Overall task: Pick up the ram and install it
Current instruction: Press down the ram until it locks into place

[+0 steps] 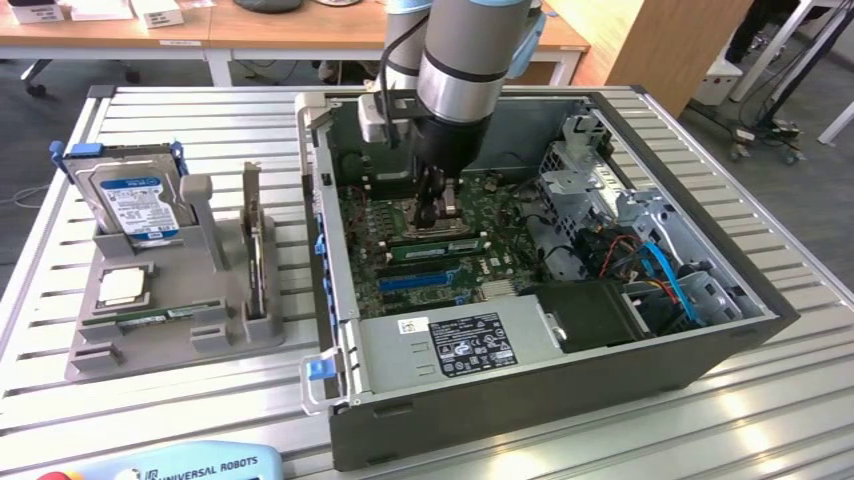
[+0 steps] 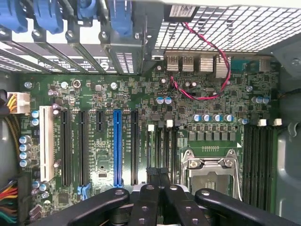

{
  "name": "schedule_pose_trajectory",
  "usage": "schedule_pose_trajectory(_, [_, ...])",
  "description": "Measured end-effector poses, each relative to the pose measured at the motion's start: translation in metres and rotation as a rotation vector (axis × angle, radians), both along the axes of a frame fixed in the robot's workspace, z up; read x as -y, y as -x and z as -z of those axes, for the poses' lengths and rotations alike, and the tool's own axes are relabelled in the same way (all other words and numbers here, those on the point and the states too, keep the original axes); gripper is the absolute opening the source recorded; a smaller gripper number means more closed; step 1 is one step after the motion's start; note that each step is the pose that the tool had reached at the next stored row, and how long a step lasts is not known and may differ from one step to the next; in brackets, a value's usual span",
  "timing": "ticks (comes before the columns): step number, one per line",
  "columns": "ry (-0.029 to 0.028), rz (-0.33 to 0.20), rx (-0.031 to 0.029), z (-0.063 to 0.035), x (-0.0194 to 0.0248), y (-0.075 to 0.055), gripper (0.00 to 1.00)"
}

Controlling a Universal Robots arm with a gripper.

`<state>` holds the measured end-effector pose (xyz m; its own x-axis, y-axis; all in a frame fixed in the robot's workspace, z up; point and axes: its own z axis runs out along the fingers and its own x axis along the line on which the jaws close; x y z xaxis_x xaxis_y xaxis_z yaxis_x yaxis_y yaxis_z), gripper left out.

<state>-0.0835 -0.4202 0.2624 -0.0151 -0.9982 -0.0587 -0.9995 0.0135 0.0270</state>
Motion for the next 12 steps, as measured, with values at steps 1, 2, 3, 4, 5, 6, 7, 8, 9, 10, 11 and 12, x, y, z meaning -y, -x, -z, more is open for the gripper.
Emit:
schedule_pose_trajectory(1, [-0.0001, 0.000, 0.0001, 0.0000, 0.0000, 0.000, 0.10])
schedule_pose_trajectory(2, [-0.0001, 0.000, 0.0001, 0.0001, 0.0000, 0.000, 0.10])
schedule_pose_trajectory(3, [0.0000, 0.000, 0.0001, 0.0000, 0.0000, 0.000, 0.10])
schedule_pose_trajectory(4, [0.0000, 0.000, 0.0001, 0.0000, 0.0000, 0.000, 0.10])
schedule_pose_trajectory(5, [0.0001, 0.000, 0.0000, 0.0000, 0.0000, 0.000, 0.10])
schedule_pose_trajectory(6, [0.0003, 0.000, -0.0001, -0.0001, 0.0001, -0.001, 0.10])
schedule_pose_trajectory(7, [0.0003, 0.000, -0.0001, -0.0002, 0.0000, -0.002, 0.10])
schedule_pose_trajectory(8, [0.0003, 0.000, -0.0001, -0.0001, 0.0000, -0.003, 0.10])
schedule_pose_trajectory(9, [0.0001, 0.000, 0.0000, -0.0001, 0.0000, -0.005, 0.10])
schedule_pose_trajectory(10, [0.0002, 0.000, -0.0001, -0.0001, 0.0000, -0.007, 0.10])
schedule_pose_trajectory(11, [0.0001, 0.000, 0.0000, -0.0001, 0.0000, -0.008, 0.10])
schedule_pose_trajectory(12, [0.0002, 0.000, 0.0000, -0.0001, 0.0000, -0.010, 0.10])
